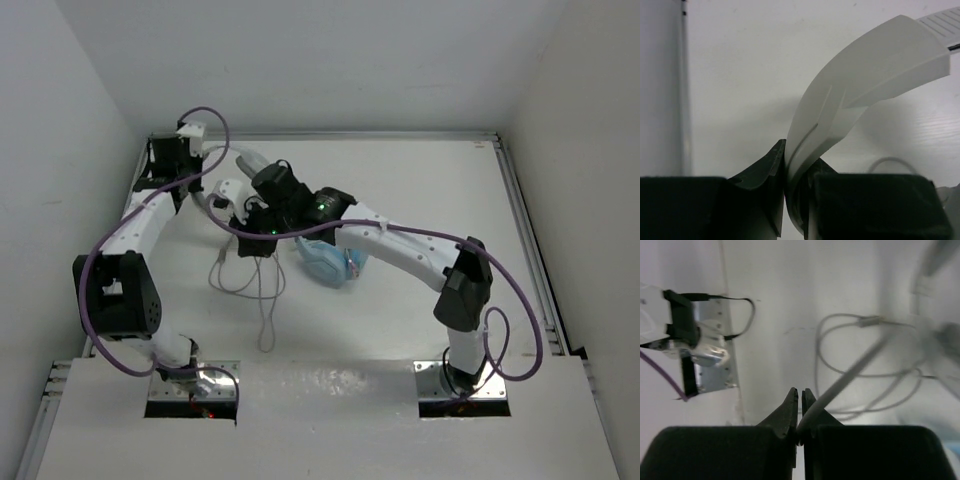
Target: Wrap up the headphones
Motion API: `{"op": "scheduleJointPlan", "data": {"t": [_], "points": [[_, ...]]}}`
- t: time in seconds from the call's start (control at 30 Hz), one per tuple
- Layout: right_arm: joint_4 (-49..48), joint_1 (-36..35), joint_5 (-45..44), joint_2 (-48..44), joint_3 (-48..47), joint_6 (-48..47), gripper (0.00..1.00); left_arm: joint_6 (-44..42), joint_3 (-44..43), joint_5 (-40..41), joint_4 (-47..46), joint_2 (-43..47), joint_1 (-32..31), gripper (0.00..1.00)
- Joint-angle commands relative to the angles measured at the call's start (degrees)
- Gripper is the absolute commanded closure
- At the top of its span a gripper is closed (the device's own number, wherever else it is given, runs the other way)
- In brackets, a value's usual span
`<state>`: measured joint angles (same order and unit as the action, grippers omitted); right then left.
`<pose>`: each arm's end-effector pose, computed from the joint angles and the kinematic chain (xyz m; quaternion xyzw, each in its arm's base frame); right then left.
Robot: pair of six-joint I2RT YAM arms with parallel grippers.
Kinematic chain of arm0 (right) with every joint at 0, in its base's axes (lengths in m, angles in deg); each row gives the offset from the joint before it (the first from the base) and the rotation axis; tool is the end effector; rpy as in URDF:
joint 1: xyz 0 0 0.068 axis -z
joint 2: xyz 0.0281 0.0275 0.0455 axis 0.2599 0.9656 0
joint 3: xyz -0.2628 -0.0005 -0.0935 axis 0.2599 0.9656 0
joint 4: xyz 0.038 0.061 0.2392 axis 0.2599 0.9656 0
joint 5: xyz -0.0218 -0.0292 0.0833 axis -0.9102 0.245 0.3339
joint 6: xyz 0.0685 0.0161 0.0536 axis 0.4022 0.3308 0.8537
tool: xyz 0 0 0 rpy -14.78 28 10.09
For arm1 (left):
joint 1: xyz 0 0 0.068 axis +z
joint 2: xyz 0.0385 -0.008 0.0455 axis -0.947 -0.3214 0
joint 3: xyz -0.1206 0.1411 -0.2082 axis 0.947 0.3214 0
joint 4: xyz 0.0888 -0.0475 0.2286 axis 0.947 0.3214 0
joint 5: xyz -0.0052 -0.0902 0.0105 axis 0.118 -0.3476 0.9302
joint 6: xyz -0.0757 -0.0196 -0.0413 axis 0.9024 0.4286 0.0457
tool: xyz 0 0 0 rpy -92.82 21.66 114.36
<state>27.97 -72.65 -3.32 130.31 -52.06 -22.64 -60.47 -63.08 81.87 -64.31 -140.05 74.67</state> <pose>0.2276 0.4129 0.3098 -0.4847 0.7323 0.3679 0.3058 0.3833 0.0215 0.2779 0.0819 0.8799 0.0615 0.4639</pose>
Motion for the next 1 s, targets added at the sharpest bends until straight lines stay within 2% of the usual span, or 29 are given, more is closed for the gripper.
{"op": "scheduleJointPlan", "data": {"t": [0.0, 0.1, 0.2, 0.37, 0.43, 0.53, 0.67, 0.8, 0.97], "points": [[13.9, 1.9, -12.4, -3.2, -7.4, -5.3, 1.0, -14.0, 2.8, 5.1, -7.0, 7.2, -3.4, 1.0], [16.0, 5.0, -18.7, -4.1, -9.9, -5.3, 1.0, -20.9, 2.7, 6.3, -4.8, 8.1, -7.0, 1.0], [12.6, 7.6, -22.7, -4.9, -10.1, -8.1, 1.0, -26.0, 2.6, 4.9, -1.5, 8.1, -9.1, 1.0], [4.1, 10.9, -25.4, -3.2, -13.5, -12.5, 1.0, -25.0, 1.4, 1.6, 3.4, 8.0, -10.7, 1.0], [3.1, 11.7, -27.2, -1.3, -16.3, -13.8, 1.0, -25.0, -0.2, -2.9, 5.8, 8.4, -10.7, 1.0], [2.6, 12.6, -27.8, 0.3, -18.4, -14.7, 1.0, -25.0, -1.2, -5.4, 9.1, 8.5, -10.7, 1.0], [0.6, 12.8, -28.4, -2.6, -12.9, -15.3, 1.0, -20.3, -2.5, 0.7, 7.3, 7.7, -10.5, 1.0], [-2.7, 12.9, -32.0, -8.1, -4.1, -16.0, 1.0, -25.5, -0.7, 5.2, 5.0, 7.9, -10.5, 1.0], [-1.4, 14.3, -35.6, -13.4, -3.6, -16.8, 1.0, -24.2, -0.3, 11.6, 1.6, 6.4, -9.9, 1.0]]}}
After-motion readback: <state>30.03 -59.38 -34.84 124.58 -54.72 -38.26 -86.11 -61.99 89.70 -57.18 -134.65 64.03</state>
